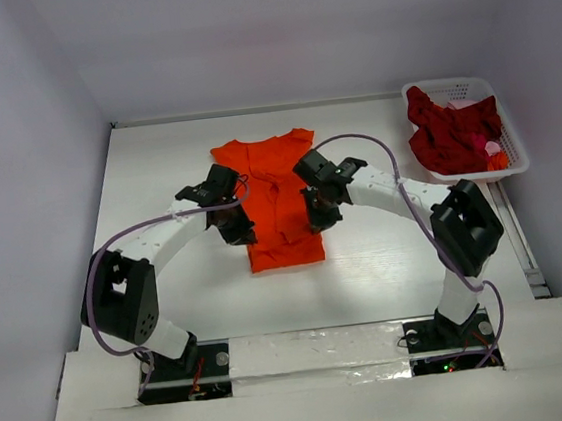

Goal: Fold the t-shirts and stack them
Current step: Fold the tshirt

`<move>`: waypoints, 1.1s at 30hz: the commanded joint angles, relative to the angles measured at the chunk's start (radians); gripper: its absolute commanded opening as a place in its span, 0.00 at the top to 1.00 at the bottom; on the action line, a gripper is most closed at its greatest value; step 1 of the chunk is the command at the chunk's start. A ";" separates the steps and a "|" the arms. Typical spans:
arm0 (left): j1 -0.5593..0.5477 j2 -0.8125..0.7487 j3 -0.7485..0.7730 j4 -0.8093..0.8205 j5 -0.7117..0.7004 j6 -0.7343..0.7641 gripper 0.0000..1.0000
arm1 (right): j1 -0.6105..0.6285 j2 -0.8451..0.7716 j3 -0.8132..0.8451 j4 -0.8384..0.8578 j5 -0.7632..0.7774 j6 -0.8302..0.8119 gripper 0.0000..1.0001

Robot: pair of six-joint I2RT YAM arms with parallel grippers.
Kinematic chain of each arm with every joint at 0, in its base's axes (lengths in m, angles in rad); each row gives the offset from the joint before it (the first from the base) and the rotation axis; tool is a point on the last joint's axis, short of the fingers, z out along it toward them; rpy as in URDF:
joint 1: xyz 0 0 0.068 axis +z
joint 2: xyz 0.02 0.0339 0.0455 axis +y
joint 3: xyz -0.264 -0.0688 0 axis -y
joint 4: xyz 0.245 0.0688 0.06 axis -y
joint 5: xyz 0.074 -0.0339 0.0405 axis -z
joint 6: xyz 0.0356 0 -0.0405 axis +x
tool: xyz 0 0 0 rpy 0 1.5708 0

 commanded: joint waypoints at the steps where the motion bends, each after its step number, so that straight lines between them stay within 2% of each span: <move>1: 0.020 0.011 0.045 -0.009 0.008 0.033 1.00 | -0.020 0.008 0.055 -0.009 -0.005 -0.025 1.00; 33: 0.098 0.152 0.132 0.003 0.028 0.113 1.00 | -0.075 0.142 0.176 -0.021 -0.047 -0.077 1.00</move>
